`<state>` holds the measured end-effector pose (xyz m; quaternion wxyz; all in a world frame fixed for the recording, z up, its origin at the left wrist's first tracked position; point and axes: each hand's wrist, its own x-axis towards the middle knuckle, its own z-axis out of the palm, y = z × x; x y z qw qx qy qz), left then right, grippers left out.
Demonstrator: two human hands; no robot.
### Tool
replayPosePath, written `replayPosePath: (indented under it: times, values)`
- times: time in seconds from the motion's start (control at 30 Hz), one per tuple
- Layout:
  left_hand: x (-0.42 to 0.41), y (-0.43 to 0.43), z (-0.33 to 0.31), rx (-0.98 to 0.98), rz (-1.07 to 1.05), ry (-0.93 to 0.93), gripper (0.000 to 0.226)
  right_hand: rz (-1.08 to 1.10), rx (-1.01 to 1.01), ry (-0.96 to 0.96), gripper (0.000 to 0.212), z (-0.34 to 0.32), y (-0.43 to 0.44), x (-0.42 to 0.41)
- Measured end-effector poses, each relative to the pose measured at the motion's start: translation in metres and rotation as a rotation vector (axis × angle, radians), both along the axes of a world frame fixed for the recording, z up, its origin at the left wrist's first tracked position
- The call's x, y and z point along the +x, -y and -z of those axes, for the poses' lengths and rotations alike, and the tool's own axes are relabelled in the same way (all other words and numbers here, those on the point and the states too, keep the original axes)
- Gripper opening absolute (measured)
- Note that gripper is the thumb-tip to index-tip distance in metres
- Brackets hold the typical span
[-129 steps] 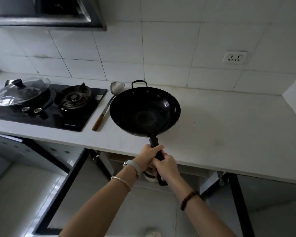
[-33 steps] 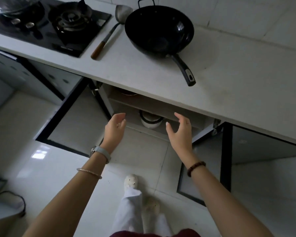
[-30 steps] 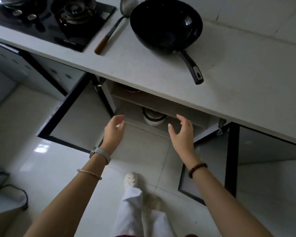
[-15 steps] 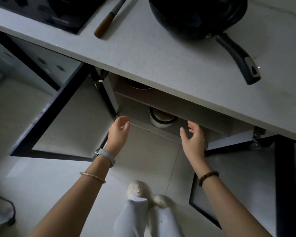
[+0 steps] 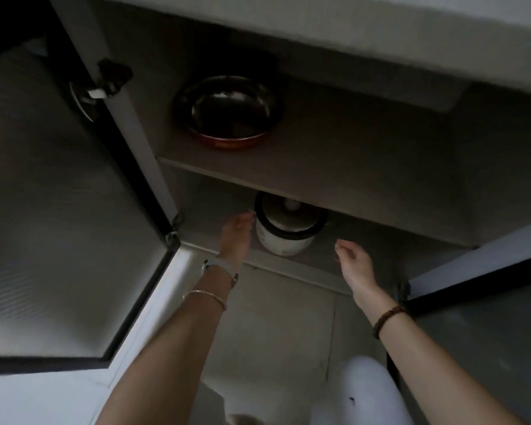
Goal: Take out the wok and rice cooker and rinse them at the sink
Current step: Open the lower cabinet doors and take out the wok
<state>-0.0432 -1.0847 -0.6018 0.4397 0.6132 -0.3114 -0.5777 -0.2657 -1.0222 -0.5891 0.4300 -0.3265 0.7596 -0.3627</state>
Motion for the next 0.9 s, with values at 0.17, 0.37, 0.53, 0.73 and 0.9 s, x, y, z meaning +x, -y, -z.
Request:
replayPosePath:
  times: [0.17,0.37,0.53,0.73,0.9]
  values:
    - [-0.004,0.034,0.077,0.015,-0.043,-0.049,0.019,0.055,-0.067,0.113,0.031,0.067,0.03,-0.016]
    - [-0.005,0.07,0.139,0.026,-0.085,-0.004,0.02,0.195,-0.114,0.24,0.033,0.118,0.067,-0.038]
    - [-0.01,0.094,0.168,0.071,-0.169,-0.049,0.018,0.26,-0.128,0.293,0.032,0.145,0.091,-0.053]
    - [-0.012,0.126,0.191,0.084,-0.201,-0.113,0.018,0.304,-0.198,0.514,0.038,0.16,0.115,-0.056]
    - [0.001,0.144,0.188,0.035,-0.129,-0.303,0.031,0.371,-0.249,0.682,0.037,0.161,0.135,-0.054]
